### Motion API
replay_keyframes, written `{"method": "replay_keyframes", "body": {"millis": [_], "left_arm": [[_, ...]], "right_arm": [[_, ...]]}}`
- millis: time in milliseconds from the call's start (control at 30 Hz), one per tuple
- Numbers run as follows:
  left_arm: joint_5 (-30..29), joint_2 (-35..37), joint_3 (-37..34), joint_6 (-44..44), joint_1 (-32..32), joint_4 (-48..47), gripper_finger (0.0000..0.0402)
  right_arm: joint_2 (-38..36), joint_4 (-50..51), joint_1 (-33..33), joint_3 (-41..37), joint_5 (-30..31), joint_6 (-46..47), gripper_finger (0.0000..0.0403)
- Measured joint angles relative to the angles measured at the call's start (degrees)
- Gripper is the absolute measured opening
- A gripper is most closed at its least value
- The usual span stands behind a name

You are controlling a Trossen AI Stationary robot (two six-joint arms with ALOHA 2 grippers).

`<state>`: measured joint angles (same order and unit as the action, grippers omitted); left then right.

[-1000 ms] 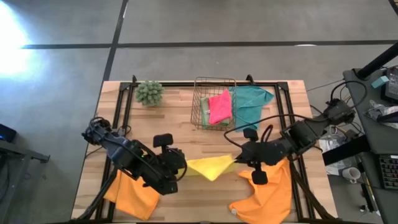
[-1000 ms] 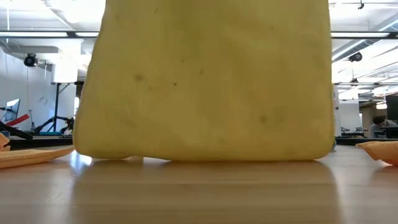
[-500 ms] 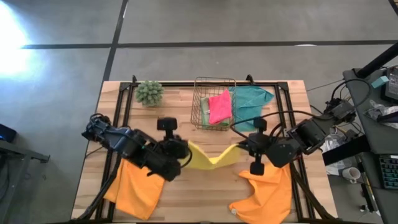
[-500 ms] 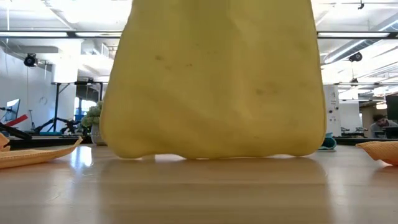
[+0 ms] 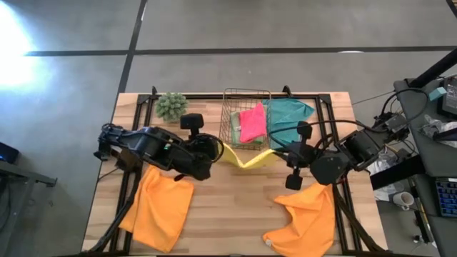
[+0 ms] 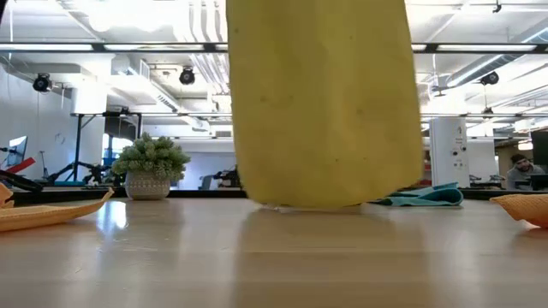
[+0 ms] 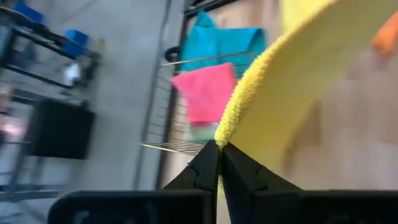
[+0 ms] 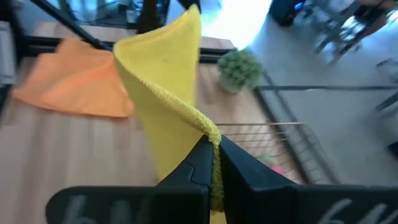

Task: Fold microfiber towels
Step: Fold the yellow towel

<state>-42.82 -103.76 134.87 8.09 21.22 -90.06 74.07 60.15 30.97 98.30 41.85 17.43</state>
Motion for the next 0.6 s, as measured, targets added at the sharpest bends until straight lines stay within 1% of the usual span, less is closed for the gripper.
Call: {"method": "replay_keyframes", "body": {"millis": [200,333,400,600], "left_arm": [[12.8,0.5,-0.2,7.8,2.3,0.0,0.0000],[21.0,-1.1,-0.3,12.9,4.8,0.0,0.0000],[23.1,-2.2,-0.6,15.4,6.5,0.1,0.0000],[24.6,-5.6,-5.1,22.4,11.1,0.1,0.0000]], "right_arm": [[3.0,0.0,2.5,-1.9,-6.2,8.9,0.0008],[7.4,-0.2,5.5,-2.1,-7.9,13.8,0.0008],[9.5,-0.5,7.1,-2.1,-8.1,16.5,0.0008],[16.2,-0.9,10.9,-2.1,-8.4,24.1,0.0008]]}}
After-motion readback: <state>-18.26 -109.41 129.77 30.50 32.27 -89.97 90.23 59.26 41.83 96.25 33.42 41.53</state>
